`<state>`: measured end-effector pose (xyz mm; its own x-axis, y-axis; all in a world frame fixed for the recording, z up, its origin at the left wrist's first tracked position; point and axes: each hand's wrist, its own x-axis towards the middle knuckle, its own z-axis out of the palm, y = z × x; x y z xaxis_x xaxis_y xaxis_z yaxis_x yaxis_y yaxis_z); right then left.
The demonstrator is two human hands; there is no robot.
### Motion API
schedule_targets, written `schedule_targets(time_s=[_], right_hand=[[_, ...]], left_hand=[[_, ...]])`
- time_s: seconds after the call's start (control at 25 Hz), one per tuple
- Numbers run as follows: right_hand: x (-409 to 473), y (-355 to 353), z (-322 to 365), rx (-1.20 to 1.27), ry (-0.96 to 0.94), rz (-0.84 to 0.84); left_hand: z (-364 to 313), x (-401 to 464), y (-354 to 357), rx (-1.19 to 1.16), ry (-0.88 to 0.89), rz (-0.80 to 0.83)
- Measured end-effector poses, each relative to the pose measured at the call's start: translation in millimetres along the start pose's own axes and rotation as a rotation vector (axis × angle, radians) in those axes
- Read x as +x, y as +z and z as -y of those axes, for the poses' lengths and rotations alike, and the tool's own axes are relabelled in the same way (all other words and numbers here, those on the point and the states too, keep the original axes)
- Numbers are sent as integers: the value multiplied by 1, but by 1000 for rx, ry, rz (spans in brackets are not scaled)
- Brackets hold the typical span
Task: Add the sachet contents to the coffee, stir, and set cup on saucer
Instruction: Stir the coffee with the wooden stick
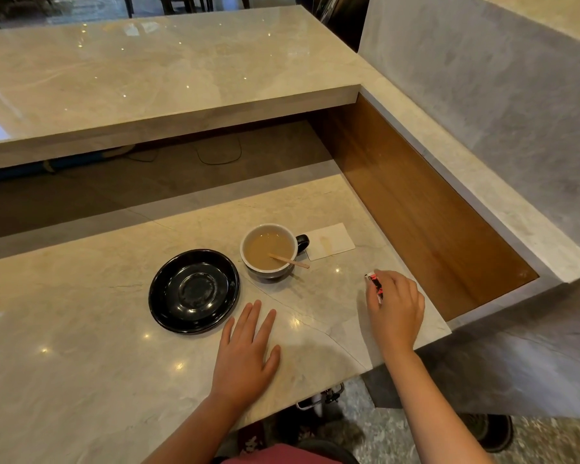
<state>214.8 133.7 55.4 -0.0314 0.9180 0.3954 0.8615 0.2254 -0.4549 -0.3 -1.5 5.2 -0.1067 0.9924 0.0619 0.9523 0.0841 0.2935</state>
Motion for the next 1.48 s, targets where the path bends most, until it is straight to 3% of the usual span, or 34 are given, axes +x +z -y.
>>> schedule_targets(time_s=[0.16,0.32,0.48,0.72,1.0,1.2,1.36,1.48], right_hand=[[18,2,49,158,-243,225],[31,13,83,163,-284,449],[33,22,94,308,-288,391],[49,30,117,611,-75,377],[70,30,105,577,-92,406],[72,14,86,426,-233,440],[64,17,93,646,-47,567],[51,30,103,766,57,524]], left_hand=[[0,0,0,-2,5,1],[1,1,1,-6,3,5],[1,0,2,-12,-3,-1],[1,1,3,-24,-7,-1],[2,1,2,-27,-8,5],[2,1,2,-30,-11,10],[2,1,1,-26,-11,18],[1,1,1,-20,-13,15]])
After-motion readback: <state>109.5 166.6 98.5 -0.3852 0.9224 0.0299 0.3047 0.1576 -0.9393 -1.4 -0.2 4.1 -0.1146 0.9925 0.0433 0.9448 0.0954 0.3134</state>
